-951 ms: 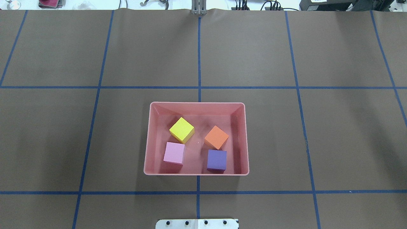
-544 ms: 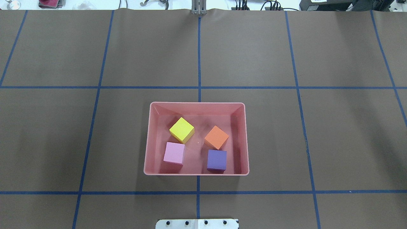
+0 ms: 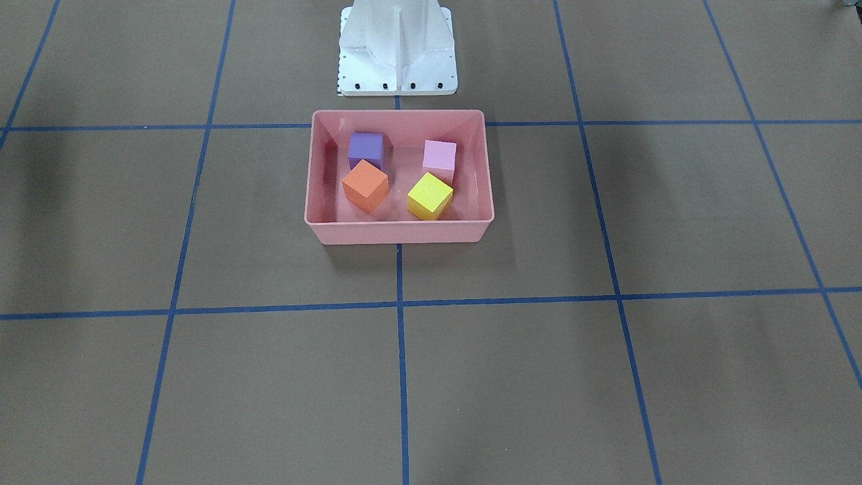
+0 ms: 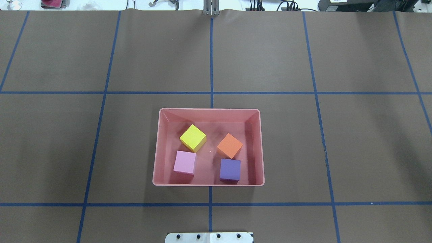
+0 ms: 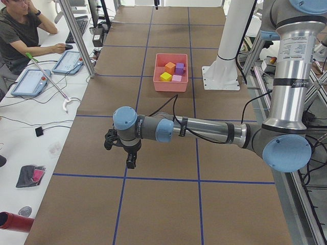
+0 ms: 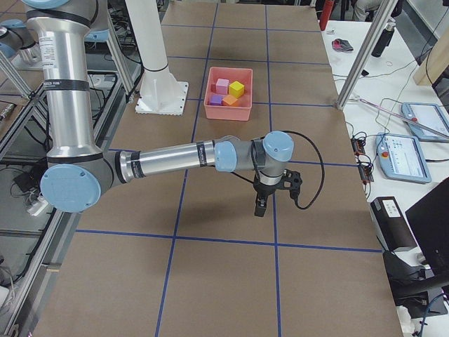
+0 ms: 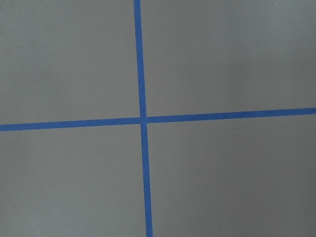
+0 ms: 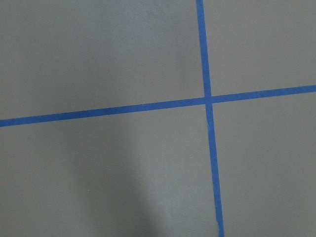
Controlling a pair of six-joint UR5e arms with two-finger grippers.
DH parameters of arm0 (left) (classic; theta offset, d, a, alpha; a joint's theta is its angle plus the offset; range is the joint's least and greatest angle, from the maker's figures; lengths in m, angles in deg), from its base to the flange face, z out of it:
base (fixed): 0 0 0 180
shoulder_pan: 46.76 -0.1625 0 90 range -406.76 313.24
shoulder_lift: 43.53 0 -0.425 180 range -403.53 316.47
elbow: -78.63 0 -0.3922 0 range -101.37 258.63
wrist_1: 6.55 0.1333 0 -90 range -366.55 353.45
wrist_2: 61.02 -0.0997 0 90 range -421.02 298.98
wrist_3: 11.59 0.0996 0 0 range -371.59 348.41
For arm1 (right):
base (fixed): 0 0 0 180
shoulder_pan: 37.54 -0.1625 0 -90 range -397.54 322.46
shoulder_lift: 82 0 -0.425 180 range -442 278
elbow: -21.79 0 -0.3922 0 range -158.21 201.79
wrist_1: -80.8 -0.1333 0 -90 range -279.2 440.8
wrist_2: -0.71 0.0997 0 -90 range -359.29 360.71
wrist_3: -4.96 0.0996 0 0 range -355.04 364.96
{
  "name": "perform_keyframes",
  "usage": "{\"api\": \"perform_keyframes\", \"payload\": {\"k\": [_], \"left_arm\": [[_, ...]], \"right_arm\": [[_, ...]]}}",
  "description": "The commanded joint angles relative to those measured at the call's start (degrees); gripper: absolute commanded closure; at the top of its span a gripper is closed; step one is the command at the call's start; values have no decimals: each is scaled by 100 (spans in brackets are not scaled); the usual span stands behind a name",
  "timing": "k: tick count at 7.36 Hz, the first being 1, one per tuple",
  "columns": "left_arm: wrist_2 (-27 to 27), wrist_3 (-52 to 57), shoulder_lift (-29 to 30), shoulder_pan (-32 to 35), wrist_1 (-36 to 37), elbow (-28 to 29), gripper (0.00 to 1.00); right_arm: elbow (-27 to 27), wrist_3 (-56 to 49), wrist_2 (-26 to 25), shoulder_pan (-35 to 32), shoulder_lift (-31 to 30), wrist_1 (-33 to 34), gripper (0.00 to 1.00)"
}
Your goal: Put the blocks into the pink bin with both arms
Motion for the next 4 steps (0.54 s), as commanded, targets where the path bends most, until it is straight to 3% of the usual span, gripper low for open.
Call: {"api": "perform_keyframes", "payload": {"k": [1, 4], "left_arm": [[0, -9, 20, 0, 0, 13, 1], [9, -17, -14, 8, 0, 39, 1]], "right_arm": [[0, 0, -1, -7, 0, 0, 0], [26, 0, -79, -7, -18, 0, 0]]}}
